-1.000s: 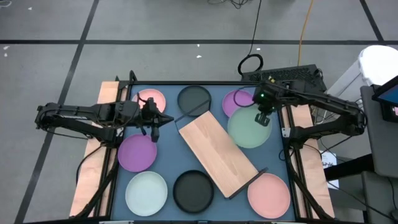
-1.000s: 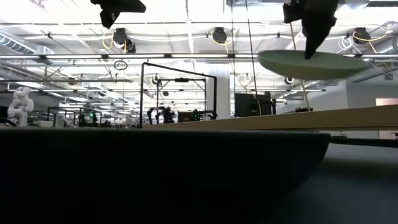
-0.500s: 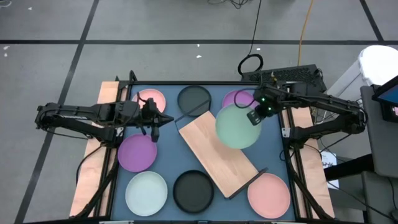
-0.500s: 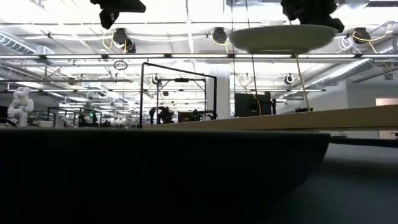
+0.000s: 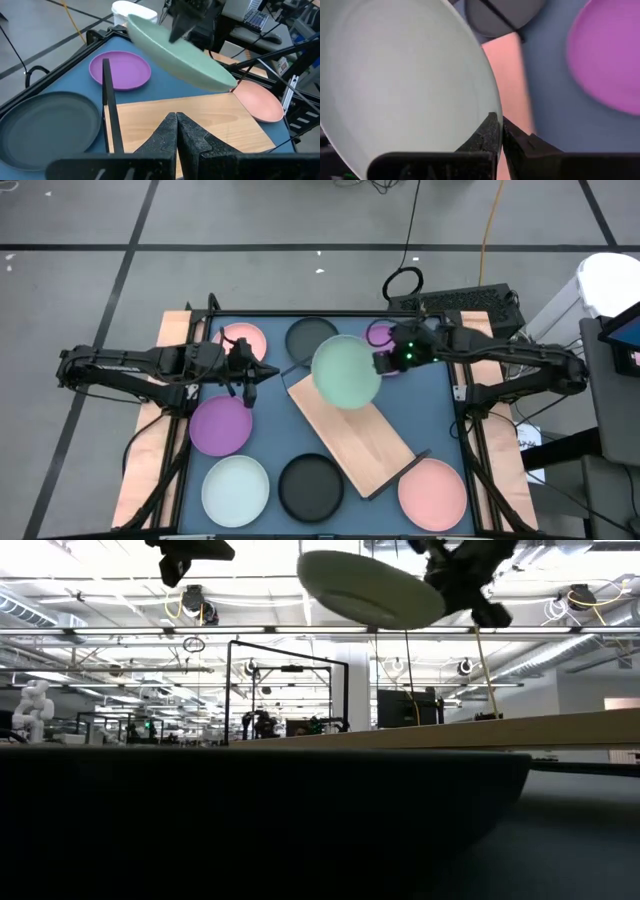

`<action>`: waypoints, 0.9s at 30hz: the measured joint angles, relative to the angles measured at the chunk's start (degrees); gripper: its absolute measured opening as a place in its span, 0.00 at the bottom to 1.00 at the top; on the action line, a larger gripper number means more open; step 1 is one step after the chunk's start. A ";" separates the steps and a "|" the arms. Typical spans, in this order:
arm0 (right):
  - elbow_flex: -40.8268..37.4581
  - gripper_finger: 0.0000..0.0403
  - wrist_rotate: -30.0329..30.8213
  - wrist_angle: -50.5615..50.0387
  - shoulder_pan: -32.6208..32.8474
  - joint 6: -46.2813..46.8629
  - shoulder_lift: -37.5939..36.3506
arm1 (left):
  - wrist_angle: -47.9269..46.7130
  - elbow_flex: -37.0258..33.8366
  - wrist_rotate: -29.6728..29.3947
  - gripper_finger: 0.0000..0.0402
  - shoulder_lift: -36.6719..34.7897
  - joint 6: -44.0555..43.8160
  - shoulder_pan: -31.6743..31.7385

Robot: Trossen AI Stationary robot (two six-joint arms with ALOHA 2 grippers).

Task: Place and stack plates onto a shelf
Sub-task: Put the green plate on the shelf

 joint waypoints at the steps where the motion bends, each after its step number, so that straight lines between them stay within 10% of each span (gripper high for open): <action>1: -1.38 0.00 -0.47 3.23 0.00 1.84 0.14 | 0.00 0.00 0.00 0.01 0.00 -0.31 0.00; 27: -5.93 0.00 -10.98 13.70 1.44 9.70 16.46 | -4.87 -0.07 0.02 0.01 0.00 -4.32 -0.11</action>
